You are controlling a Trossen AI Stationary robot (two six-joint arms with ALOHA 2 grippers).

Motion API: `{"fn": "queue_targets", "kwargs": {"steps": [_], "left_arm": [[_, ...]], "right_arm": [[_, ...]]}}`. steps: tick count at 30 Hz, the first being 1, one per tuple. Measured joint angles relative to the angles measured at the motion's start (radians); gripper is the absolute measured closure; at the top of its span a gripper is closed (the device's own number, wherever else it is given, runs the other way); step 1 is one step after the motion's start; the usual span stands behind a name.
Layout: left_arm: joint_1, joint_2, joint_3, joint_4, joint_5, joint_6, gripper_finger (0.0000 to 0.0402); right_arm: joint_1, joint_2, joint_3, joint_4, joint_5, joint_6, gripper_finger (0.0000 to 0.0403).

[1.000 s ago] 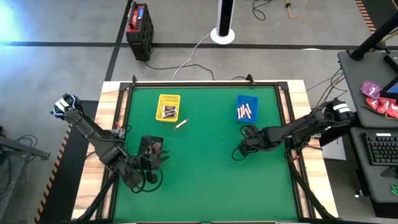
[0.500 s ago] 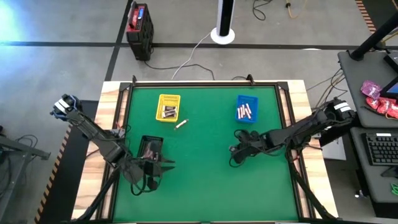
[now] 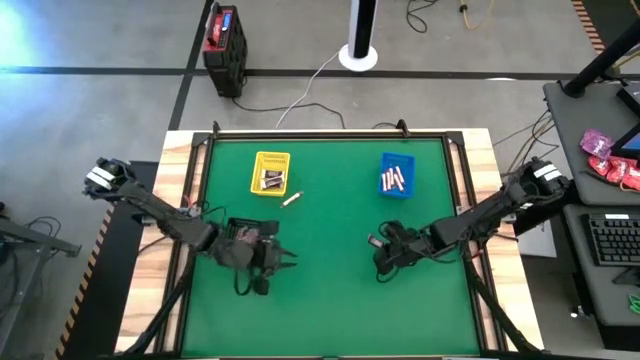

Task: Sort candy by brand, put in halloween buckets
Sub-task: Put the brown chocolate into the yellow bin

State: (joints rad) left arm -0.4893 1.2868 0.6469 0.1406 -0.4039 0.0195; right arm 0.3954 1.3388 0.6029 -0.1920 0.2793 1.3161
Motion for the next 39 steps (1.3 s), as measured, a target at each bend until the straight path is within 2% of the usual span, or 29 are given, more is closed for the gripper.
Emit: {"fn": "queue_targets", "kwargs": {"steps": [2,4,7,11,13,19,23,26,31,34,37,39], "left_arm": [[0.040,0.050,-0.001,0.071,0.067,0.031,0.0327],[0.069,0.104,0.006,0.125,0.082,0.069,0.0327],[0.112,0.189,0.046,0.187,0.092,0.146,0.0327],[0.173,0.293,0.109,0.236,0.145,0.213,0.0327],[0.200,0.337,0.135,0.257,0.185,0.223,0.0327],[0.238,0.417,0.166,0.282,0.232,0.230,0.0327],[0.238,0.442,0.176,0.284,0.246,0.234,0.0327],[0.238,0.458,0.179,0.291,0.290,0.234,0.0327],[0.248,0.501,0.178,0.386,0.293,0.272,0.0327],[0.266,0.534,0.180,0.450,0.293,0.299,0.0327],[0.289,0.582,0.215,0.443,0.293,0.325,0.0327],[0.307,0.624,0.263,0.439,0.293,0.350,0.0327]], "right_arm": [[0.031,0.000,0.000,-0.037,-0.002,0.068,0.0394],[0.052,-0.001,0.000,-0.084,0.013,0.122,0.0394],[0.061,0.008,0.000,-0.146,0.106,0.162,0.0394],[0.050,0.040,0.000,-0.153,0.265,0.114,0.0394],[0.034,0.066,0.001,-0.146,0.288,0.071,0.0394],[0.007,0.172,0.001,0.052,0.289,-0.108,0.0394],[0.001,0.230,0.011,0.192,0.227,-0.231,0.0394],[0.001,0.225,0.034,0.189,0.186,-0.227,0.0394],[0.006,0.117,0.051,0.124,0.104,-0.159,0.0394],[0.036,0.046,0.049,0.068,0.051,-0.226,0.0394],[0.095,-0.002,0.047,0.020,0.074,-0.390,0.0394],[0.142,-0.006,0.043,0.006,0.150,-0.432,0.0394]]}}
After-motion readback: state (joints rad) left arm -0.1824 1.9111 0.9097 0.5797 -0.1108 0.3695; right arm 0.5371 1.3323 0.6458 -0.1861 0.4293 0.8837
